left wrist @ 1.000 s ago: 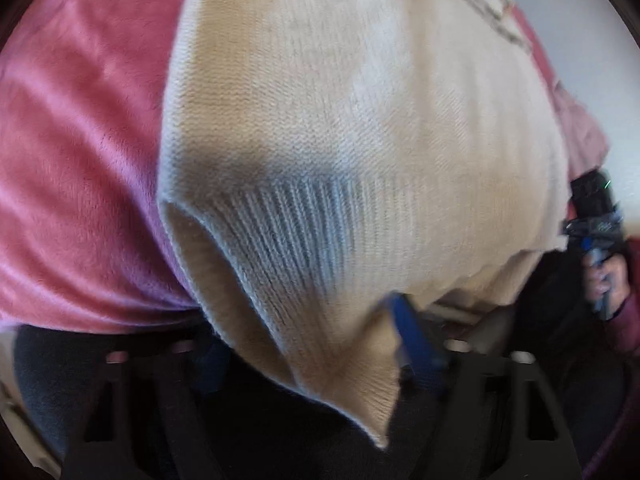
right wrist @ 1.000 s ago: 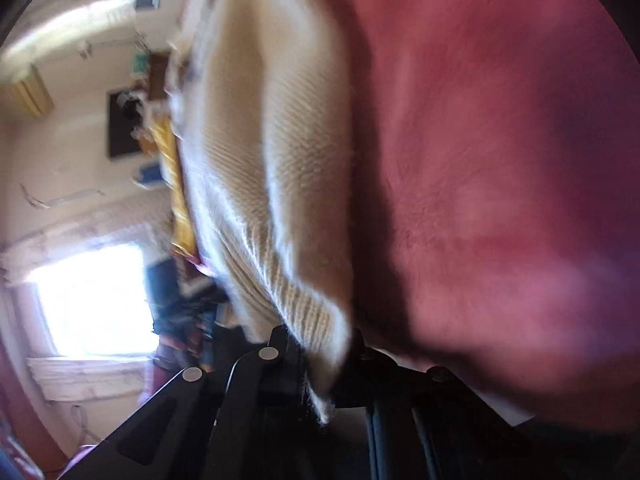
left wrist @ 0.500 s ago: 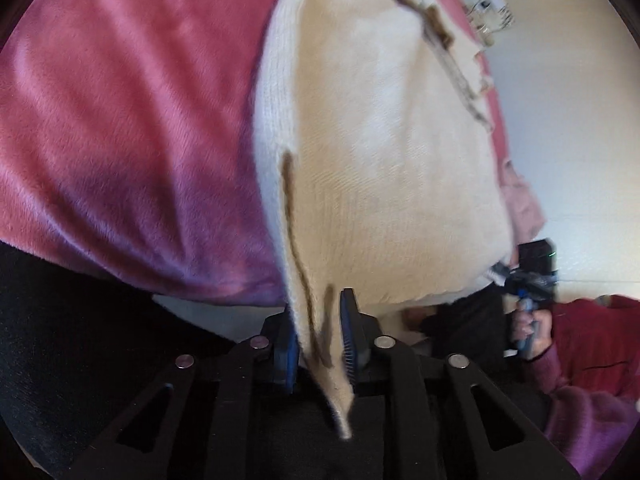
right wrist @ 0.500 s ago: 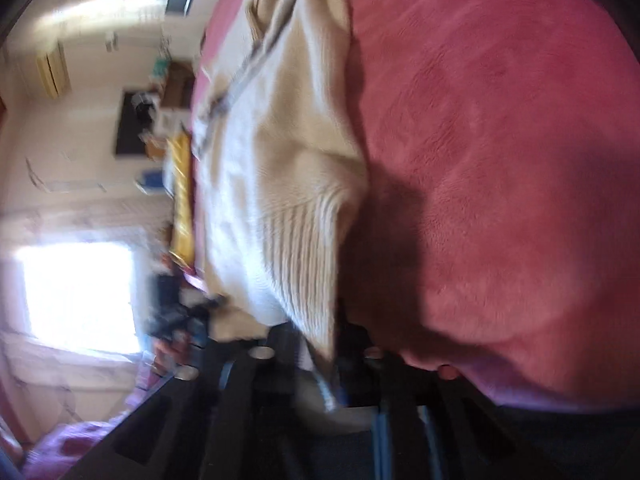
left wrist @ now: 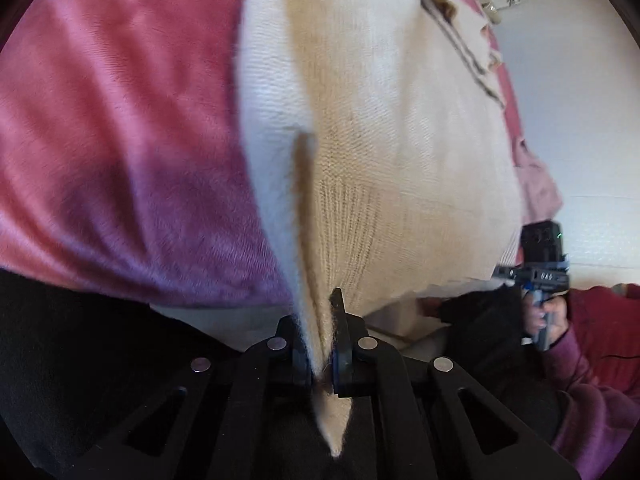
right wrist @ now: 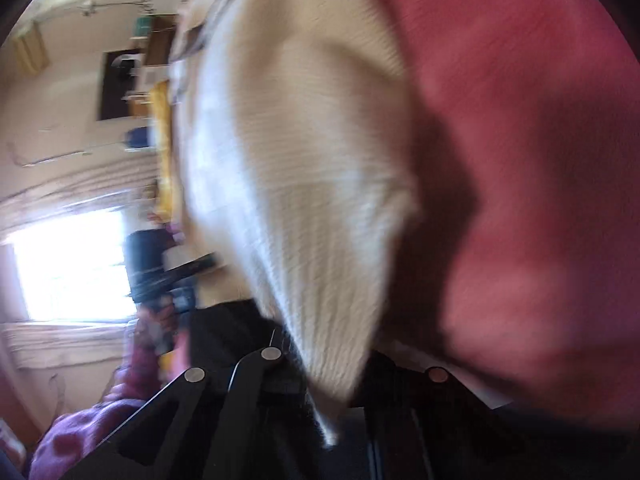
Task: Fold clothes
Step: 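Lift the held hem with the left tool and fold it over the sweater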
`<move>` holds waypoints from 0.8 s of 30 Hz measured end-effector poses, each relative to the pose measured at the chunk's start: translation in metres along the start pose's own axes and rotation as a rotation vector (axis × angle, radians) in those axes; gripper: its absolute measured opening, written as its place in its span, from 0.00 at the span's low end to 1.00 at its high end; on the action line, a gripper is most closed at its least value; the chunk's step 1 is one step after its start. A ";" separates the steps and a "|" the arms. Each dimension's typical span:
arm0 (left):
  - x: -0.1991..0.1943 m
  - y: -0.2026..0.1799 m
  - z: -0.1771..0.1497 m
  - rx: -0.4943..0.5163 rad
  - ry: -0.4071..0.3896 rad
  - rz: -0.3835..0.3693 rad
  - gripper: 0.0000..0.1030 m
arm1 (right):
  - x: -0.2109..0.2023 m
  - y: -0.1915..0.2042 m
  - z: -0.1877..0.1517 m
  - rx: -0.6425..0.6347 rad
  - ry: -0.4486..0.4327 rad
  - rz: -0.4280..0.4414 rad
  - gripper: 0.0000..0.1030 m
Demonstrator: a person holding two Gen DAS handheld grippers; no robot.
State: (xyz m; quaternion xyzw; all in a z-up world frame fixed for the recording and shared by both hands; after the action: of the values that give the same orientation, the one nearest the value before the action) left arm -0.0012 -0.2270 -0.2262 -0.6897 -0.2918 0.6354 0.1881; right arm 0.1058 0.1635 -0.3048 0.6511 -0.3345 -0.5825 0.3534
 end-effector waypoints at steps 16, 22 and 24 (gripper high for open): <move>-0.090 -0.072 0.147 -0.239 -0.189 -0.682 0.06 | -0.112 0.073 0.175 0.056 -0.287 0.368 0.05; -0.067 -0.026 0.291 -0.563 -0.373 -0.721 0.10 | -0.136 -0.028 0.304 0.403 -0.572 0.356 0.27; -0.056 -0.020 0.305 -0.593 -0.367 -0.675 0.11 | -0.136 -0.046 0.315 0.456 -0.584 0.340 0.26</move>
State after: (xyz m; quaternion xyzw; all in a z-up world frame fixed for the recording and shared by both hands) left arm -0.3062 -0.2815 -0.2078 -0.4569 -0.6963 0.5394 0.1244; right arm -0.2197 0.2807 -0.2955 0.4555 -0.6442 -0.5870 0.1814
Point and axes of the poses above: each gripper's, at about its wrist camera, not at the fingertips, and x roughly the way its jaws point, y to its left, z to its top, the point moved 6 cm from there along x, roughly the way its jaws point, and after that the axes turned 7 degrees about -x, right-handed, at the moved point
